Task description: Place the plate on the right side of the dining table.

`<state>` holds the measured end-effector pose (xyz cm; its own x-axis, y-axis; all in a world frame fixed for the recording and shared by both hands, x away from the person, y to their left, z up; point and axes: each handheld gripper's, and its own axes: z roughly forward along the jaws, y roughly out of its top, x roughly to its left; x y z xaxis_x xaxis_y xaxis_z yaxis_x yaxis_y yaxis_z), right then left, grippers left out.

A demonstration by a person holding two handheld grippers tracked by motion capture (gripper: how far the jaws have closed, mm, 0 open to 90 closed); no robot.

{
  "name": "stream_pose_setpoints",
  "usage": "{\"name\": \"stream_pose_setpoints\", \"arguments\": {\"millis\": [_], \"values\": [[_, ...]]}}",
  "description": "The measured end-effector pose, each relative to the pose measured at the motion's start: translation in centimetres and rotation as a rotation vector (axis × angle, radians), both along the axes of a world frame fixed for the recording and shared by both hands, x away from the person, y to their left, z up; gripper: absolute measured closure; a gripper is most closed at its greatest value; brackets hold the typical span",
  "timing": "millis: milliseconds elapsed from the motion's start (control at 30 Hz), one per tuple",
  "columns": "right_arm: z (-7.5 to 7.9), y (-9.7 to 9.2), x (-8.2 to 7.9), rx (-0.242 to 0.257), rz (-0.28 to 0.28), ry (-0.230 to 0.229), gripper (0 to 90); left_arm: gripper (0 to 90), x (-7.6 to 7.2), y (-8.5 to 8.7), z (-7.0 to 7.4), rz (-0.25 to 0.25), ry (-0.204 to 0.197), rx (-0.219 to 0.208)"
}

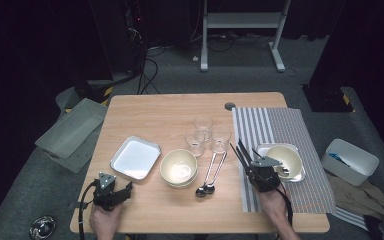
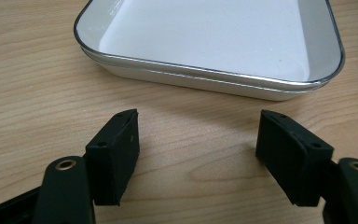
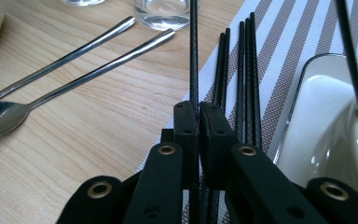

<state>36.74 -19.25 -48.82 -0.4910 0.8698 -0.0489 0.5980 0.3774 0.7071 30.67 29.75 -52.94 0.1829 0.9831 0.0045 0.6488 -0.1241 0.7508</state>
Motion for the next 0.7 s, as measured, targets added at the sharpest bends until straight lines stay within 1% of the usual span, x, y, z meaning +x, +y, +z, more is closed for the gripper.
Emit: {"name": "stream_pose_setpoints", "arguments": {"millis": [100,367,700], "values": [[0.2,-0.2,-0.2,0.011,0.001,-0.004,86.4,30.4,0.0,0.0,0.0,0.0,0.0,0.0],[1.0,-0.7,-1.0,0.01,0.013,-0.026,86.4,30.4,0.0,0.0,0.0,0.0,0.0,0.001],[1.4,-1.2,-1.5,0.025,0.017,-0.042,86.4,30.4,0.0,0.0,0.0,0.001,0.0,0.001]]}}
